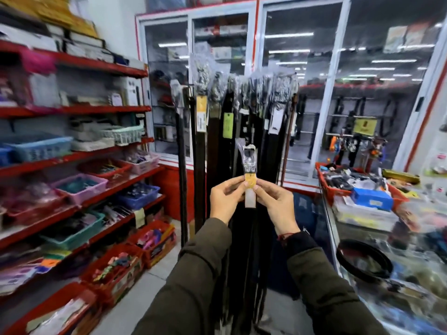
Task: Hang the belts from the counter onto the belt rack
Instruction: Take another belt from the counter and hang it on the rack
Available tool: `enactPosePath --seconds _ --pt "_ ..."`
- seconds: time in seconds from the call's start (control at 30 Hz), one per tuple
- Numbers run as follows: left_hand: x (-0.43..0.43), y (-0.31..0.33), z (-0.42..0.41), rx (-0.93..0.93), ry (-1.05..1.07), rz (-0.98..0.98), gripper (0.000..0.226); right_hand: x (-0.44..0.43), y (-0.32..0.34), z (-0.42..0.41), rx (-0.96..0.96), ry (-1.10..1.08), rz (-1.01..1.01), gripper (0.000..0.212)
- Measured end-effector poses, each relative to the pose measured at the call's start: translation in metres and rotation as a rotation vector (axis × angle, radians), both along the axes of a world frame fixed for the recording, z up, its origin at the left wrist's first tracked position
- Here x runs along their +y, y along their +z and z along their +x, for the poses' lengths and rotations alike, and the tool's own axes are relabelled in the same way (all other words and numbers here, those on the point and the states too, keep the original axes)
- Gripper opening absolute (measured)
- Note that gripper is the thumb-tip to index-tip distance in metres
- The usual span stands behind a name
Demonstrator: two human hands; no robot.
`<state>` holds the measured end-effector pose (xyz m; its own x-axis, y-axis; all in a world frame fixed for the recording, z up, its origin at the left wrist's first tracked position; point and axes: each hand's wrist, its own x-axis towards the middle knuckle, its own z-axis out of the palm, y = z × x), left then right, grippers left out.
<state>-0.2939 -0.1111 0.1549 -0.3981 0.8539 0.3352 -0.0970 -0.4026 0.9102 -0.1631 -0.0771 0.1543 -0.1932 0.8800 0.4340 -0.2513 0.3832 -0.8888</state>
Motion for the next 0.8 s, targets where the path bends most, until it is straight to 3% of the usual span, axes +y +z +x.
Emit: enactPosePath --seconds 0.43,0.8 --pt "-0.029 0.159 -0.086 0.003 0.301 0.296 0.027 -0.015 0.161 -0.108 0.150 0.195 0.147 0.029" --pt "-0.013 0.188 -0.113 0.019 0.324 0.155 0.032 0.002 0.195 -0.134 0.021 0.134 0.058 0.027"
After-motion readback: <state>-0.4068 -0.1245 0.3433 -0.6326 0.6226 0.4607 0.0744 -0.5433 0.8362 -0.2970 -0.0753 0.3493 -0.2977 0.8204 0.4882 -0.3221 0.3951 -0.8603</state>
